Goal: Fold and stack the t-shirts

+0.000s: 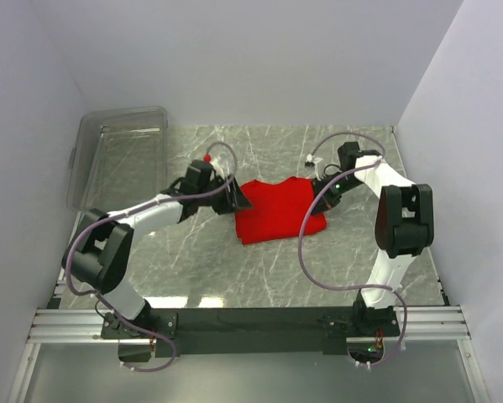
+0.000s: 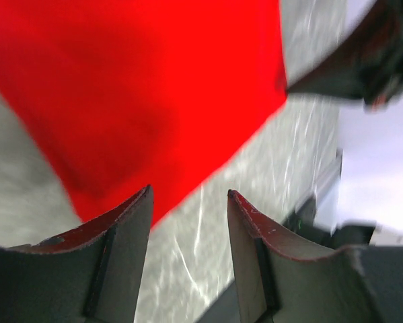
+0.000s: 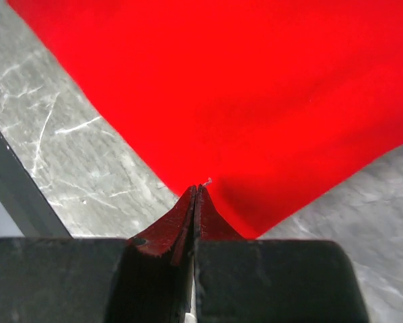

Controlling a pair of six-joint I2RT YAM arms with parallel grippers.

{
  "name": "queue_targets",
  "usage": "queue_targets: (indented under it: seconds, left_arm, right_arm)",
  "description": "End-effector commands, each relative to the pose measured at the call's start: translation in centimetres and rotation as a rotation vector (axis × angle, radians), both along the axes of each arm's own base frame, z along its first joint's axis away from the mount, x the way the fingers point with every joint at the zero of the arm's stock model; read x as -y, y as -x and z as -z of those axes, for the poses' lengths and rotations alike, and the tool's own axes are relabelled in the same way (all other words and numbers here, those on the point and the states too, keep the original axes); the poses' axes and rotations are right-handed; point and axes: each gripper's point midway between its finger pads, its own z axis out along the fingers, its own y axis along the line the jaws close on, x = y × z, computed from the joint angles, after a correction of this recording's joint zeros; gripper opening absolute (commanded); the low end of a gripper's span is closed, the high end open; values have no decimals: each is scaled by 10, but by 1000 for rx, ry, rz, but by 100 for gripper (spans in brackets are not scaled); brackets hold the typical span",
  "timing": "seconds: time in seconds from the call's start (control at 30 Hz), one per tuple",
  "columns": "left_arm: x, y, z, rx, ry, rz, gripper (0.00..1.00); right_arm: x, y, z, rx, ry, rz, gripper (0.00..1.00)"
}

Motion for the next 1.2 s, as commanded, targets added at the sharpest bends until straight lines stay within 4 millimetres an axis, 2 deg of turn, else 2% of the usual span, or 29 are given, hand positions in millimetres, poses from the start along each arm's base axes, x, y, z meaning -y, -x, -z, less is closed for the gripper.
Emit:
queue_targets:
  seconds: [0.0, 0.07, 0.17, 0.43, 0.6, 0.67, 0.7, 0.77, 0.8, 0.83, 0.87, 0.9, 0.93, 0.97, 1.0, 1.03, 1.07, 1.1, 1.17]
  left_arm:
    - [33, 23, -7, 0, 87, 98, 53]
    - [37, 29, 5, -29, 80, 101, 53]
    - [37, 36, 26, -71, 38, 104, 53]
    - [18, 60, 76, -170, -70, 121, 52]
    - [9, 65, 91, -188, -115, 109, 52]
    - [8, 59, 84, -146, -118, 87, 52]
    - [8, 55, 66, -92, -99, 76, 52]
    - [3, 48, 45, -34, -106, 45, 56]
    - [1, 38, 18, 42, -98, 12, 57]
    - [-3, 34, 7, 83, -109, -3, 58]
    - [-10, 36, 2, 89, -135, -22, 63]
    - [-20, 28, -21, 167, -148, -76, 66]
    - [-28, 27, -31, 194, -161, -106, 69]
    - [-36, 26, -39, 220, -176, -137, 73]
    - [-54, 27, -56, 271, -197, -210, 76]
    - [-59, 31, -64, 288, -189, -227, 79]
    - [-71, 31, -71, 310, -200, -277, 82]
    - [-82, 40, -83, 331, -183, -314, 83]
    - [-98, 46, -92, 350, -176, -379, 85]
  right_arm:
    - [2, -17, 10, 16, 16, 57, 0]
    - [3, -27, 13, 8, 30, 95, 0]
    - [4, -31, 20, -23, 43, 120, 0]
    - [21, -13, 30, -64, 81, 117, 0]
    - [28, -10, 26, -52, 96, 135, 0]
    - [38, -16, 10, -11, 81, 170, 0]
    - [38, -16, 4, 7, 78, 176, 0]
    - [41, -20, -7, 47, 82, 201, 4]
    - [41, -23, -16, 72, 82, 215, 8]
    - [40, -24, -19, 64, 79, 247, 22]
    - [39, -26, -22, 63, 75, 259, 28]
    - [38, -26, -21, 52, 70, 269, 34]
    - [37, -26, -20, 26, 61, 306, 45]
    - [37, -29, -17, 20, 56, 330, 52]
    - [34, -29, -13, -22, 45, 381, 67]
    - [34, -30, -8, -44, 46, 416, 75]
    - [35, -36, -1, -45, 51, 455, 77]
    - [36, -36, 8, -90, 65, 503, 79]
    - [37, -41, 20, -112, 71, 553, 80]
